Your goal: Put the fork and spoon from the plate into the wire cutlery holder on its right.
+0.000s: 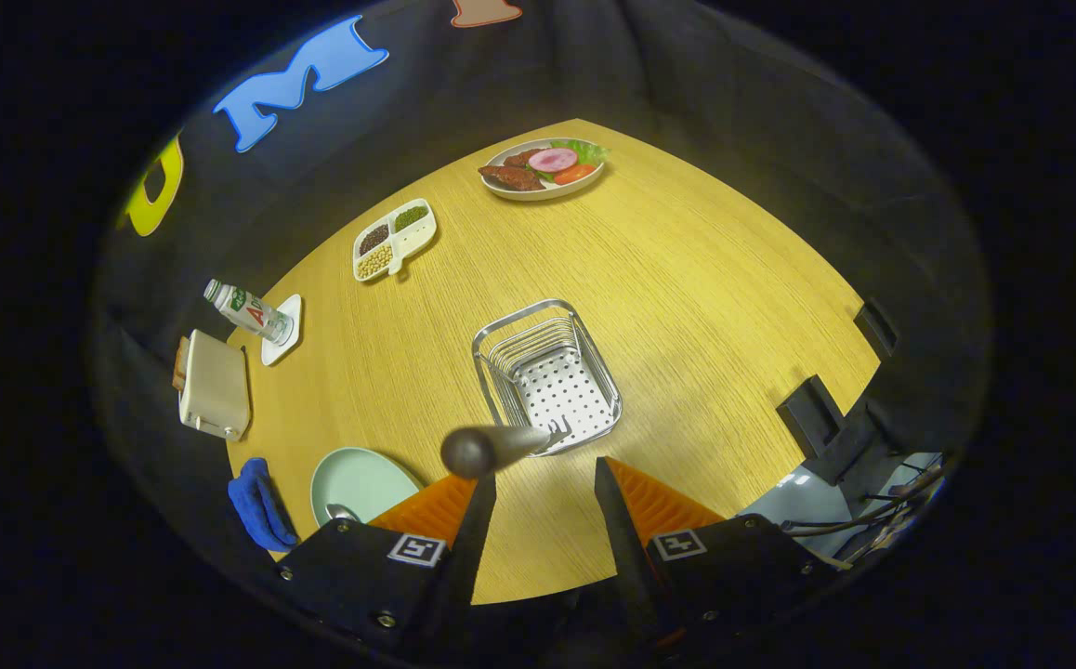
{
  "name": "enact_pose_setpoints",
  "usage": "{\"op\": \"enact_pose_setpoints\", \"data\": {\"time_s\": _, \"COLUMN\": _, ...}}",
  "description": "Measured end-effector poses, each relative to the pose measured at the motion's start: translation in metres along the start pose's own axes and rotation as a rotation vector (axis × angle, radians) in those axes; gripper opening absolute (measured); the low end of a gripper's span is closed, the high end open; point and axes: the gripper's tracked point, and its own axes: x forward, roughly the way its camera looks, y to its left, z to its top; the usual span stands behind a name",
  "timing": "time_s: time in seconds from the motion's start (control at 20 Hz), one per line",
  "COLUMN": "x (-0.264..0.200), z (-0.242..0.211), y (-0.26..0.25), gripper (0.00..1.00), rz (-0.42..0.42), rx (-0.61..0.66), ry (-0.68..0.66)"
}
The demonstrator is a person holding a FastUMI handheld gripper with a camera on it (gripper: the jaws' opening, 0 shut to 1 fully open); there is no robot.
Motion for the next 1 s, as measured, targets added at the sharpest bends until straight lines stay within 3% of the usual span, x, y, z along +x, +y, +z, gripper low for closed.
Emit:
{"op": "enact_pose_setpoints", "data": {"time_s": 0.6, "x": 0.008, "z": -0.013, "y": 0.023, "gripper": 0.66, "rz": 0.034, "rx": -0.06, "ry": 0.034}}
{"op": "enact_pose_setpoints", "data": {"time_s": 1.0, "x": 0.023, "z": -0.034, "y": 0.067, "gripper": 0.66, "rz": 0.086, "rx": -0.158, "ry": 0.1}}
